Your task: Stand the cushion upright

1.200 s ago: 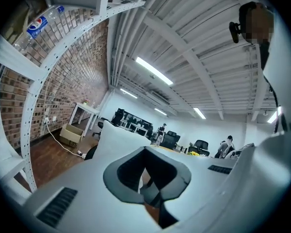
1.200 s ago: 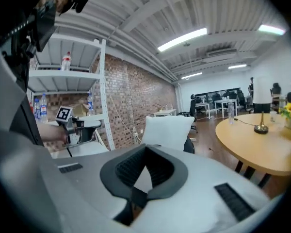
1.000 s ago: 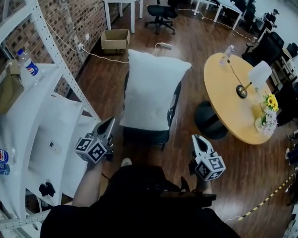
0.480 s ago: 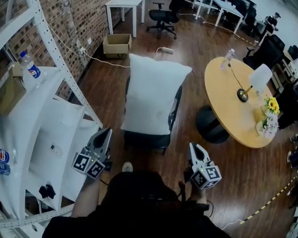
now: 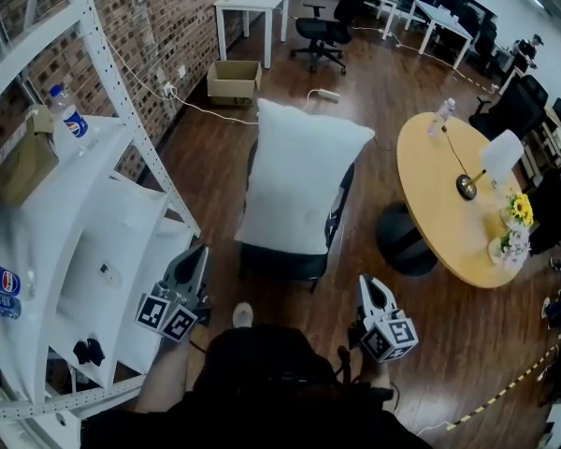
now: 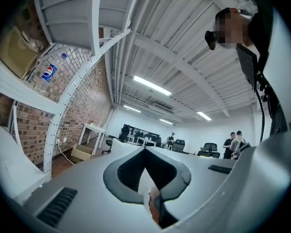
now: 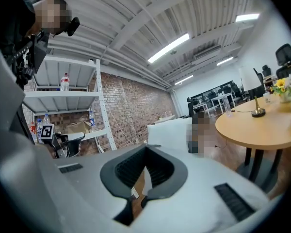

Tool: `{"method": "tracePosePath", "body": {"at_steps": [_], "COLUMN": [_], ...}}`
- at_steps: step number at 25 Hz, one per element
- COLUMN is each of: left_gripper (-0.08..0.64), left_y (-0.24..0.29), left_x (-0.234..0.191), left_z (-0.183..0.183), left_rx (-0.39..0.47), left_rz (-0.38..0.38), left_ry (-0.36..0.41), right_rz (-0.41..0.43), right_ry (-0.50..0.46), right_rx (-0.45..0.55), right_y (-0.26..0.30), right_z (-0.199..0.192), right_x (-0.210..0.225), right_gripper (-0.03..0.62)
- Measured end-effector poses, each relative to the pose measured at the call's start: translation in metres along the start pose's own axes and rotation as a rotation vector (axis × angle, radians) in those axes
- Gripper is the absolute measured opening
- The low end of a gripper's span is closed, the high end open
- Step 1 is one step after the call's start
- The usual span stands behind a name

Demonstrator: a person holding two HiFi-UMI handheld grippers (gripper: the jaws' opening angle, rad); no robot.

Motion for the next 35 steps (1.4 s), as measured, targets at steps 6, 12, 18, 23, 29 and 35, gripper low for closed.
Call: {"method": "tracePosePath", "body": {"at_steps": [6, 12, 18, 23, 29, 35], "left_gripper": [0.002, 0.002, 0.002, 0.002, 0.002, 0.002], "left_y": [-0.002, 0.006, 0.013, 0.015, 0.017, 0.016], "left_x": [0.001, 0.005, 0.001, -0.014, -0.037, -0.081], "left_z": [-0.003, -0.004, 0.000, -0.002, -0.003, -0.003], "left_rx": [-0.003, -0.026, -0.001, -0.020, -0.006, -0.004], "left_rz": [0.018, -0.018, -0.023, 0.001, 0.034, 0.085], "left_ry": [0.056, 0.085, 0.087, 0.064, 0.054, 0.038], "right_rz": [-0.006, 0.016, 0.034, 0.038, 0.065, 0.113], "right_ry": [-0.015, -0.018, -0.048, -0.038, -0.048, -0.067], "right_rx": [0.017, 0.013, -0.006, -0.036, -0.071, -0.109], "right_y": [0.003, 0.011, 0.018, 0.032, 0.061, 0.117], "right_z": [0.003, 0.002, -0.008, -0.008, -0.011, -0.012], "right_x": [-0.003, -0.008, 0.002, 0.000, 0.000, -0.014], "right_gripper": [0.000, 0.000, 0.000, 0.000, 0.000, 0.000]}}
Point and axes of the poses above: the fingertips, and each gripper's own axes: y forward along the fingers, x to its right, z out of its top, the point moved 8 cm from there along -y, backward along the fingers, and after that the axes turned 4 degrees about -y, right-handed, at the moved point
